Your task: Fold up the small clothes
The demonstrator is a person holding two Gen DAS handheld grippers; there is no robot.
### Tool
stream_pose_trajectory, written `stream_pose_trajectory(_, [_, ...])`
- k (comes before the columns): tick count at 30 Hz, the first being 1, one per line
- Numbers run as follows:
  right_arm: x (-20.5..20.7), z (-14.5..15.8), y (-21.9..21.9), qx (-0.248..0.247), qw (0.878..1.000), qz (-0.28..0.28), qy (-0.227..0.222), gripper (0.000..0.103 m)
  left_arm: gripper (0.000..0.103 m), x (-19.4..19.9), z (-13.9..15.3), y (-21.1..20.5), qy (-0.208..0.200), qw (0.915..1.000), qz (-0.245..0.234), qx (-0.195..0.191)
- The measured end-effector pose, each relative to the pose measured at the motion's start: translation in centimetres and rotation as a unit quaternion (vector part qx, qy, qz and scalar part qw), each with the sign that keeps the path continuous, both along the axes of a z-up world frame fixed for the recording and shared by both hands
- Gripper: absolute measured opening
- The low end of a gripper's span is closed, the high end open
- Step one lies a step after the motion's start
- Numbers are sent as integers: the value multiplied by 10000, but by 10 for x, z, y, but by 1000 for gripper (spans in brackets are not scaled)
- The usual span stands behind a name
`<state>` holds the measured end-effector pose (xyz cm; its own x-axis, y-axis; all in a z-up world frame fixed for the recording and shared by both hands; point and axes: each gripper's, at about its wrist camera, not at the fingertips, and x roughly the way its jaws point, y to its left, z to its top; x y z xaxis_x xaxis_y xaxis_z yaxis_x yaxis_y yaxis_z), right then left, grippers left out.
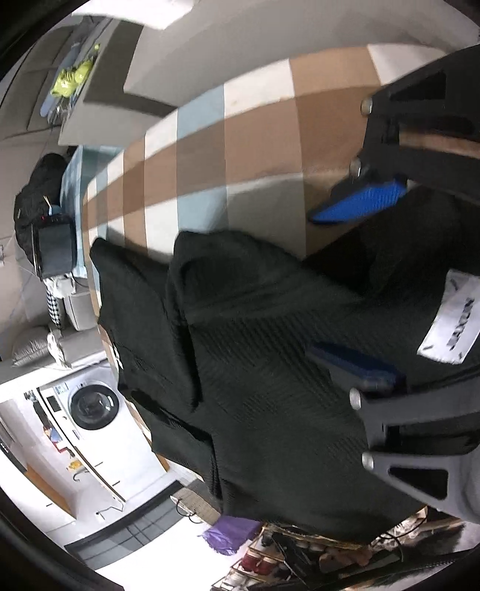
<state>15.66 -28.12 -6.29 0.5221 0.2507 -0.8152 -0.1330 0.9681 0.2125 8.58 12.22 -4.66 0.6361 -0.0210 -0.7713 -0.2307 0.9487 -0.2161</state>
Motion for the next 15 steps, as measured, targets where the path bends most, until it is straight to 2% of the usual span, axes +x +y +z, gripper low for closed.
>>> stream_pose_trajectory(1, [2, 0, 3, 29, 10000, 48, -25, 39, 90, 4, -2, -1, 33, 10000, 1, -22])
stream_pose_trajectory(3, [6, 4, 7, 215, 9996, 111, -164, 11, 90, 13, -5, -2, 94, 9999, -6, -54])
stream_pose_trajectory(4, [7, 9, 6, 372, 9987, 109, -321, 6, 90, 17, -5, -3, 105, 9999, -3, -39])
stream_pose_trajectory(6, [6, 27, -3, 685, 9939, -53, -858, 5, 90, 24, -5, -5, 127, 9999, 17, 11])
stream_pose_trajectory(8, [12, 38, -21, 744, 9895, -591, -1093, 5, 90, 30, -5, -4, 115, 9999, 36, 4])
stream_pose_trajectory(10, [26, 32, -44, 839, 9848, -1288, -812, 12, 90, 37, -7, -5, 153, 9999, 42, 3])
stream_pose_trajectory(12, [36, 20, -53, 962, 9836, -1458, -453, 22, 90, 41, -9, -5, 202, 9998, 35, 41])
stream_pose_trajectory(13, [37, 17, -53, 1006, 9826, -1508, -400, 30, 90, 44, -11, -6, 236, 9997, 46, 67])
stream_pose_trajectory(14, [36, 13, -54, 1082, 9819, -1509, -364, 50, 90, 46, -12, -6, 265, 9996, 64, 66])
stream_pose_trajectory(15, [33, 10, -53, 1219, 9809, -1478, -343, 56, 90, 48, -15, -5, 327, 9994, 95, 40])
